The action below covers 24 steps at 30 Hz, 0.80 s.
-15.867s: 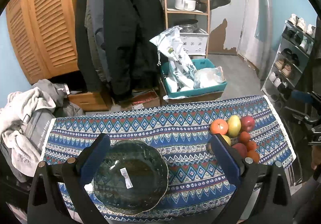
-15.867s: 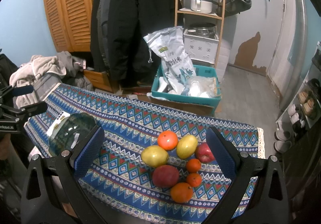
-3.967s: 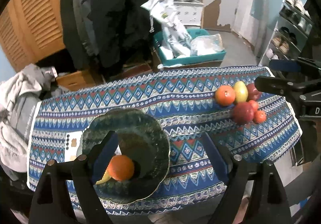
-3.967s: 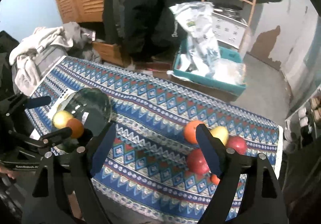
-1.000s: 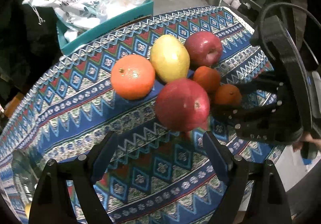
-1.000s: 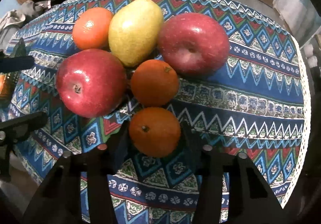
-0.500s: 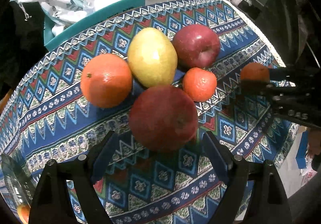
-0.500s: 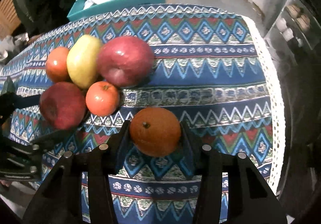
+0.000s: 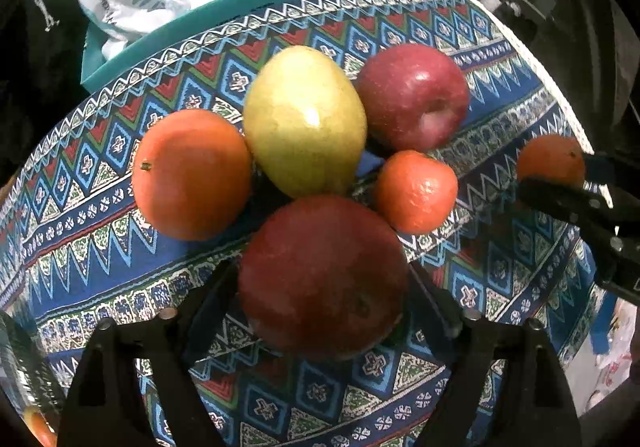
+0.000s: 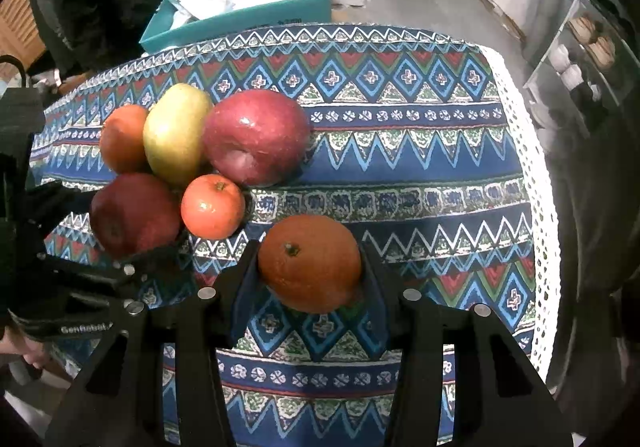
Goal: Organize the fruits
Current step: 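Close the left gripper on the red apple while the right gripper grasps the orange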
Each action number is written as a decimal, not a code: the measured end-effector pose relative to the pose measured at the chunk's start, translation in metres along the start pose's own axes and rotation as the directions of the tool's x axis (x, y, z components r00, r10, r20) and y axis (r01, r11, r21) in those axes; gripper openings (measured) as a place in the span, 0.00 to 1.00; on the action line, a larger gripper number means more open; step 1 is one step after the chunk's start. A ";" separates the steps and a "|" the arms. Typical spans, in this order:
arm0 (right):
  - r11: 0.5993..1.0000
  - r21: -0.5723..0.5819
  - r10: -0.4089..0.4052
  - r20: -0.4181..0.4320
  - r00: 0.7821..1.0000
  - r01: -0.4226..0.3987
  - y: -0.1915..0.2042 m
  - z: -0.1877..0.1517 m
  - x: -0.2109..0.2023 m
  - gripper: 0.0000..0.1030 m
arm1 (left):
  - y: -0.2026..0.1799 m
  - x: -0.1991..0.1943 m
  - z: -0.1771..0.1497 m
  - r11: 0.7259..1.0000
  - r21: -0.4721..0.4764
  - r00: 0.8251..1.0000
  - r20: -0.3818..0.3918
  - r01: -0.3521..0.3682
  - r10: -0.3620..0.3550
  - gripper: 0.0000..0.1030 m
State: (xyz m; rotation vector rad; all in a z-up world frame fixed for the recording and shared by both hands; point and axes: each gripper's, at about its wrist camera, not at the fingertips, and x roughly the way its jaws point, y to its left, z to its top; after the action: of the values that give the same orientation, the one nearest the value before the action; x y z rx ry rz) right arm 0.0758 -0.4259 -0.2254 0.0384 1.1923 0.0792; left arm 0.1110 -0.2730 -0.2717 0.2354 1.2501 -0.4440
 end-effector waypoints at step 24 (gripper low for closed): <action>0.999 -0.031 0.010 0.073 0.997 -0.007 0.022 0.011 -0.029 0.46 | 0.019 -0.051 -0.027 0.999 -0.038 0.998 0.060 0.018 -0.015 0.74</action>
State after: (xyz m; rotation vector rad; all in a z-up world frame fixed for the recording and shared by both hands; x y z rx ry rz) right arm 0.0741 -0.4064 -0.1932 0.0189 1.1178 0.1029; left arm 0.0842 -0.2348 -0.2328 0.1776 1.2018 -0.4377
